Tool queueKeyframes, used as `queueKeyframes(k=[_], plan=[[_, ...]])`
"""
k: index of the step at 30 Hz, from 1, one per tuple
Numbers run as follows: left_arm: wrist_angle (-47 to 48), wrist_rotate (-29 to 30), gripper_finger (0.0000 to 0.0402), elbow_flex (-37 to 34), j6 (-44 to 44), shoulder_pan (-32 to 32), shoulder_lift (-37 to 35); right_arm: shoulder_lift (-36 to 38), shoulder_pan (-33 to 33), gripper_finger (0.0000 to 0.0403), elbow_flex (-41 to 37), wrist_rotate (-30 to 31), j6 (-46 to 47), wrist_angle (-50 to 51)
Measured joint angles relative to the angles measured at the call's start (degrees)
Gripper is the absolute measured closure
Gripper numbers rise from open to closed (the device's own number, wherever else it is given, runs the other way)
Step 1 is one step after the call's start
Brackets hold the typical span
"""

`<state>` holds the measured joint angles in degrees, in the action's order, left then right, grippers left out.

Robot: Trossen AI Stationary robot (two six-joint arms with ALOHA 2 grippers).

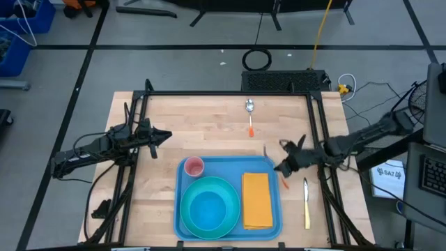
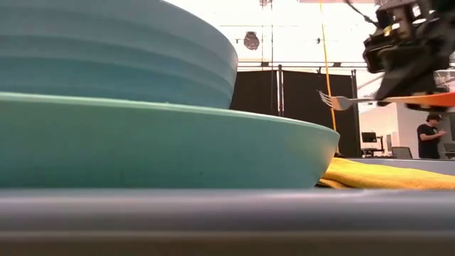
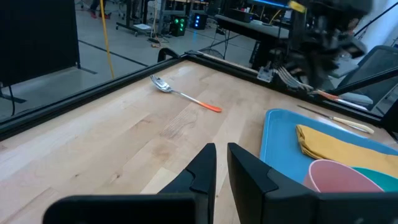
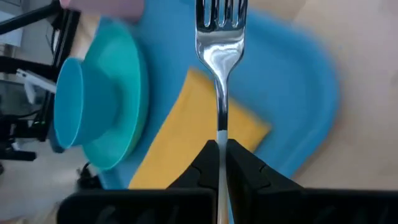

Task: Set up tray
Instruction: Put the orange fork on the yellow napkin

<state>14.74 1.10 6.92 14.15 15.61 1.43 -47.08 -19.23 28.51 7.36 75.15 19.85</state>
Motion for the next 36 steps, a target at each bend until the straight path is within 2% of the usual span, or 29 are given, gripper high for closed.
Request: queueKeyframes(k=[4,8,16,25,31,36], plan=[[0.0,0.0,0.0360,0.0,0.0,0.0,0.0,-6.4,-10.9,0.0402,1.2,7.1,11.4,-5.3],[0.0,0.0,0.0360,0.0,0.0,0.0,0.0,-15.2,-17.3,0.0402,5.7,11.0,21.5,-4.6],[0.0,0.0,0.0360,0.0,0.0,0.0,0.0,-33.2,-19.5,0.0403,15.2,14.1,28.3,-5.1],[0.0,0.0,0.0360,0.0,0.0,0.0,0.0,-45.4,-22.9,0.0403,21.6,32.0,37.5,-11.9],[0.0,0.0,0.0360,0.0,0.0,0.0,0.0,-50.8,-23.4,0.0403,27.1,32.2,43.5,-10.8],[0.0,0.0,0.0360,0.0,0.0,0.0,0.0,-53.5,-21.7,0.0403,34.7,26.5,45.5,2.0]])
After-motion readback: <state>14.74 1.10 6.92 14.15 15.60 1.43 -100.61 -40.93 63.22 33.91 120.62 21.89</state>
